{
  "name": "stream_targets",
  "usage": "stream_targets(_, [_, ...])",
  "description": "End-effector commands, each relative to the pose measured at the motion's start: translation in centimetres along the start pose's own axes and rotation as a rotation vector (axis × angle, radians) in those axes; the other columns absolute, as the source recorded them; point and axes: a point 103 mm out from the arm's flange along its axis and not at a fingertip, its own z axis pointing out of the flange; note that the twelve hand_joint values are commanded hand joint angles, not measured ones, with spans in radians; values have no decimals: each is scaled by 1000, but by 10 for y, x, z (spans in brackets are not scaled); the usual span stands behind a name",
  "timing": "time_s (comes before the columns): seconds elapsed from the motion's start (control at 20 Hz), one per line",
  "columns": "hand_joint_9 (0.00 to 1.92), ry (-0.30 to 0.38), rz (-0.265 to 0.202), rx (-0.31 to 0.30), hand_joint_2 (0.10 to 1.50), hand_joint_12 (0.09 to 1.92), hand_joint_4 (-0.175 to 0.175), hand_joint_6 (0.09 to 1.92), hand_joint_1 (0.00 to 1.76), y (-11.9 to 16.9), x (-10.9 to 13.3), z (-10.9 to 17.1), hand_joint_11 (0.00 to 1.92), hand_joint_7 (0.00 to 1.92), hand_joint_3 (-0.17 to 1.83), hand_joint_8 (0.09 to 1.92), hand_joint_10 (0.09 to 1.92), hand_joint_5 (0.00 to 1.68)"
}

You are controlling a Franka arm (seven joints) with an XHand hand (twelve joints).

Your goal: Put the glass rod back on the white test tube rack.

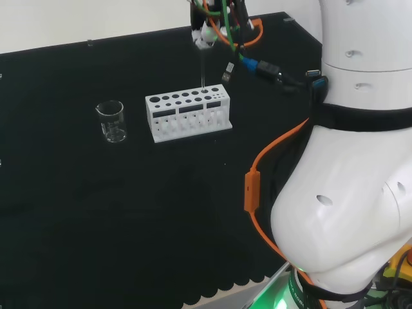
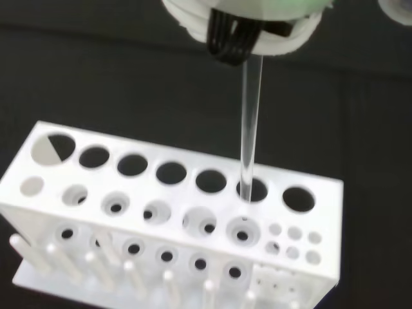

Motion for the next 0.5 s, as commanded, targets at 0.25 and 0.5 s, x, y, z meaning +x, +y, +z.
stream_targets(0.25, [1834, 1, -15, 23, 742, 691, -175, 559, 1322, 31, 6, 18, 1585, 1340, 526, 752, 268, 1163])
stream_targets(0.5, [1834, 20, -17, 21, 742, 691, -175, 561, 1321, 32, 1, 20, 1585, 1340, 525, 751, 268, 1162])
